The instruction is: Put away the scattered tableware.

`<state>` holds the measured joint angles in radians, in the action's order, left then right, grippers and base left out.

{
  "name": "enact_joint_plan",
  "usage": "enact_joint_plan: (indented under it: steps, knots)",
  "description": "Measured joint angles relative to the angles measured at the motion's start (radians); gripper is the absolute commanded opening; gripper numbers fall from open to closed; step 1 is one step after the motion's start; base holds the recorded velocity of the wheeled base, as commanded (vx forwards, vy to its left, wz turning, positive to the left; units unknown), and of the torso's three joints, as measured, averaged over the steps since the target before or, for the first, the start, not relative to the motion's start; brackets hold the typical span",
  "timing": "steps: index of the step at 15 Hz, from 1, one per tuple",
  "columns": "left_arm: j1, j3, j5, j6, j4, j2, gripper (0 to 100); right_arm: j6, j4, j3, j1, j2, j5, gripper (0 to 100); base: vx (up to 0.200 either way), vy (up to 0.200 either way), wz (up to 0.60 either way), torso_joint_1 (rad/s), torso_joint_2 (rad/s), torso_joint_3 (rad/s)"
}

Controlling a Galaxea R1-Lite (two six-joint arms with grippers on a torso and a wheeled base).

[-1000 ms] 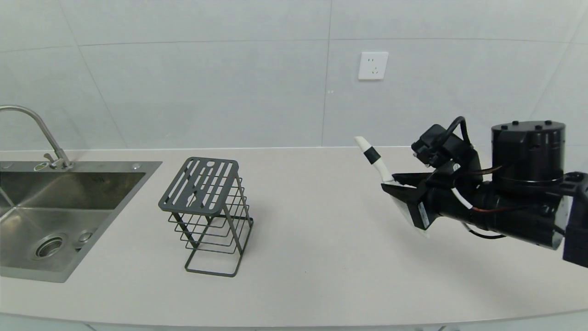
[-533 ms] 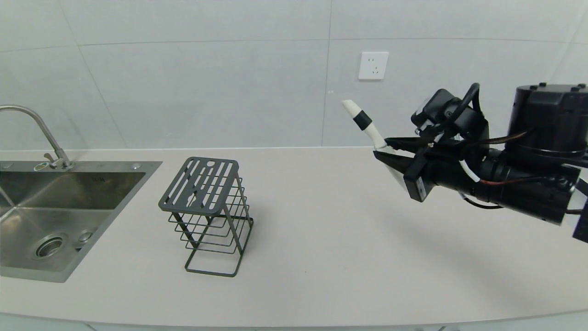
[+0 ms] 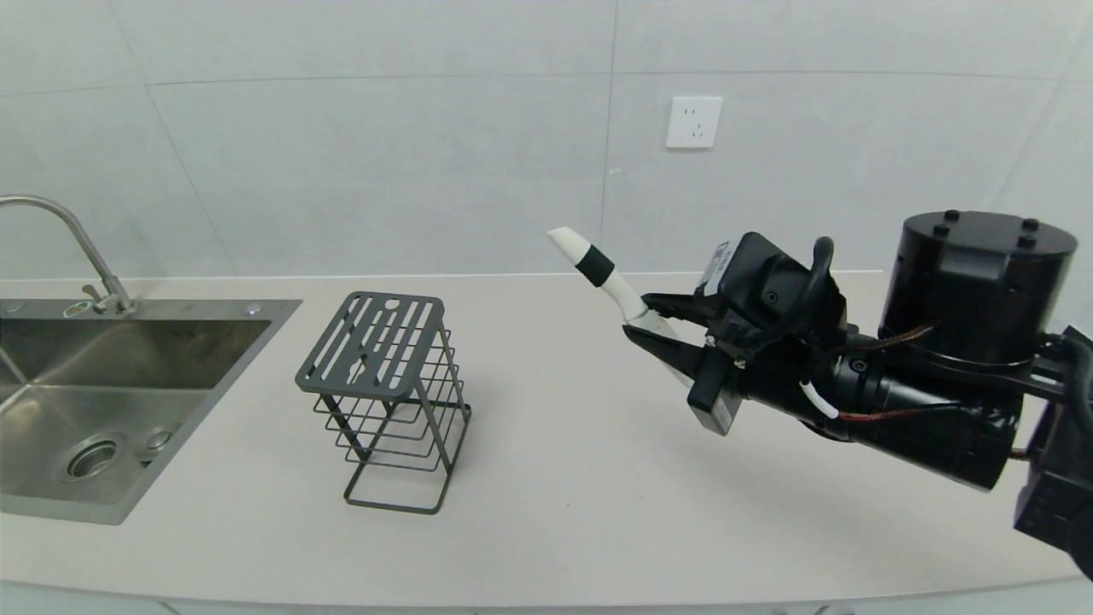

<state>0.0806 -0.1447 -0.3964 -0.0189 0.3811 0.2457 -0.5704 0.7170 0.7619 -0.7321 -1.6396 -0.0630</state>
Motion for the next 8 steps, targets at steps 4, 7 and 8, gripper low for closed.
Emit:
enact_joint_plan:
  steps: [4,7,8]
  knots:
    - [0.141,-0.077,-0.041,0.005,0.158,0.291,100,0.0,0.008,-0.022,-0.012,-0.003,-0.02,0,0.0,0.0,0.0,0.0,0.0,0.0]
    - [0.246,-0.103,-0.062,-0.001,0.459,0.561,100,0.003,0.01,-0.027,-0.012,0.003,-0.02,0,0.0,0.0,0.0,0.0,0.0,0.0]
    - [0.285,-0.109,-0.088,-0.005,0.589,0.656,100,0.005,0.01,-0.026,-0.012,0.004,-0.02,0,0.0,0.0,0.0,0.0,0.0,0.0]
